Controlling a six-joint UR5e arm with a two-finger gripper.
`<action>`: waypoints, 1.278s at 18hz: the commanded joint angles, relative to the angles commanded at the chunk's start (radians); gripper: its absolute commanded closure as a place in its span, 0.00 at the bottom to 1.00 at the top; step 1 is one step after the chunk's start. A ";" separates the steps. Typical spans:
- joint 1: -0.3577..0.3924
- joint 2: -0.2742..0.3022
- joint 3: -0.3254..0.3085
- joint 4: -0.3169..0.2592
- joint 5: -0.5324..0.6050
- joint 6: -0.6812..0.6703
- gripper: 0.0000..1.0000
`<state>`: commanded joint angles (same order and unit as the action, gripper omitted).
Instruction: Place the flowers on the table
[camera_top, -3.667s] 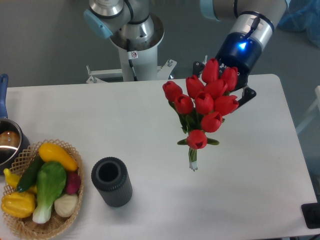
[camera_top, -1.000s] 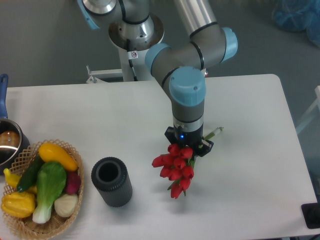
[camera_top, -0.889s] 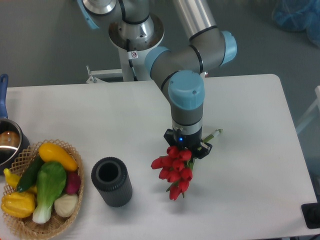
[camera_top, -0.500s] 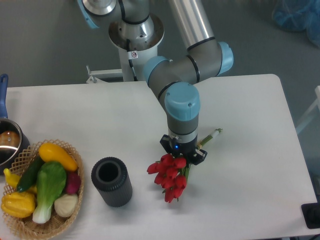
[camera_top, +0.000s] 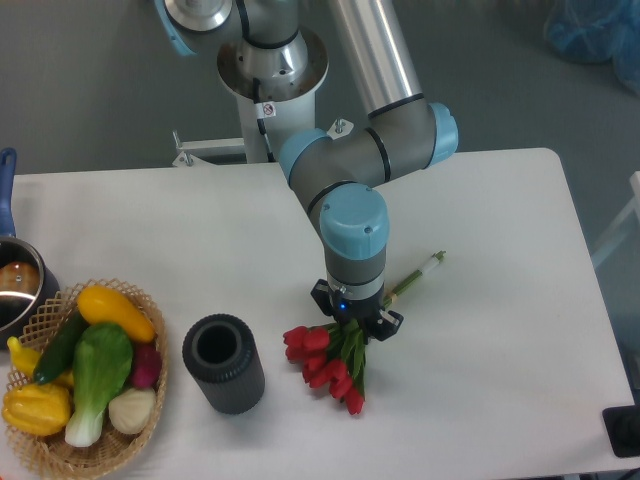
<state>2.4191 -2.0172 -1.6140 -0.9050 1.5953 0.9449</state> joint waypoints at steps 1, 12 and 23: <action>0.006 0.003 0.025 0.002 -0.002 -0.002 0.12; 0.061 0.116 0.106 0.014 -0.034 -0.054 0.00; 0.253 0.290 0.091 -0.196 -0.140 0.414 0.00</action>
<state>2.6720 -1.7275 -1.5232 -1.1010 1.4557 1.3587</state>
